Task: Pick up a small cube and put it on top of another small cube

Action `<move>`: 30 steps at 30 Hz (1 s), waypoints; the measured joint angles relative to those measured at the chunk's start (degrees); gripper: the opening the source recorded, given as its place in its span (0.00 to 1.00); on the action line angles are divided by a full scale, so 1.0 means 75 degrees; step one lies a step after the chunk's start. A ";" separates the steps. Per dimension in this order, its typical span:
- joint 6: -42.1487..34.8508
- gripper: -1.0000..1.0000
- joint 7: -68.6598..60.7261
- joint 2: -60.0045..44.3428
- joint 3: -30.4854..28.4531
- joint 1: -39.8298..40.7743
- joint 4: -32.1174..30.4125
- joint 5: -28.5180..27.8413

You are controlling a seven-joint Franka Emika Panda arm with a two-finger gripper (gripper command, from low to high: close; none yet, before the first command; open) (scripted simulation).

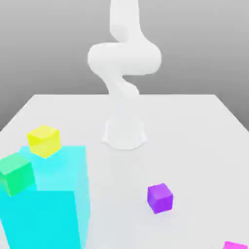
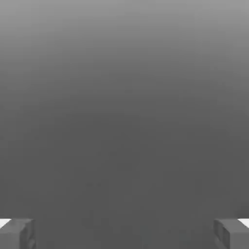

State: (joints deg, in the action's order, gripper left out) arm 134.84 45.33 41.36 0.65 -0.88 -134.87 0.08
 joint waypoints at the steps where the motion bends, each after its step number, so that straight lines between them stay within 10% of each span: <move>1: 0.0194 0.50 -0.0028 -0.0294 0.0036 -0.0065 -0.0193 -0.0004; 19: 0.3617 0.50 -0.0496 -0.5411 0.0816 -0.1021 -0.3482 -0.0049; 26: 0.5173 0.50 -0.0028 -0.7350 0.0275 -0.1456 -0.3336 -0.0715; 27: 0.5327 0.00 0.0001 -0.7535 0.0191 -0.1530 -0.3305 -0.0754; 30: 0.5327 0.00 0.0009 -0.7535 0.0192 -0.1527 -0.3305 -0.0762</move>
State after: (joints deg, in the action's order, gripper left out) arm 174.79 45.40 -15.16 2.09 -12.34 -159.66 -5.64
